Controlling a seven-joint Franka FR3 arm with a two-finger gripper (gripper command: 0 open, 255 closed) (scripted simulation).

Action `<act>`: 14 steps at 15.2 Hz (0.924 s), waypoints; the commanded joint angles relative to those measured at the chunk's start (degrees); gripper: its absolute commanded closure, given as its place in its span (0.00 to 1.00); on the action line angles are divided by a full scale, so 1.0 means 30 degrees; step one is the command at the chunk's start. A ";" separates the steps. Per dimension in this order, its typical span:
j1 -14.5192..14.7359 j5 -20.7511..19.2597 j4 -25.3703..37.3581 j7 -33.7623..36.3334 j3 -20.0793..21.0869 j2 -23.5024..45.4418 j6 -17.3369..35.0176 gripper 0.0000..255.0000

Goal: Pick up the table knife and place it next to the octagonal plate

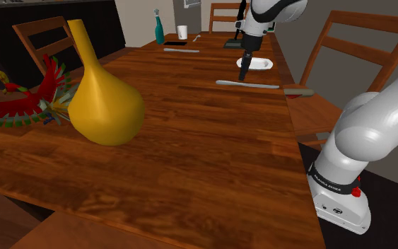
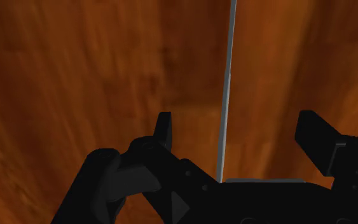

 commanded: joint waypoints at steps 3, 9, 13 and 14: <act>-0.0032 -0.0040 0.0470 0.0032 0.0026 -0.0217 -0.0684 0.00; -0.0093 -0.0114 0.1901 0.0094 0.0084 -0.0662 -0.2554 0.00; -0.0092 -0.0114 0.1901 0.0093 0.0084 -0.0661 -0.2554 0.00; -0.0092 -0.0114 0.1901 0.0093 0.0084 -0.0661 -0.2554 0.00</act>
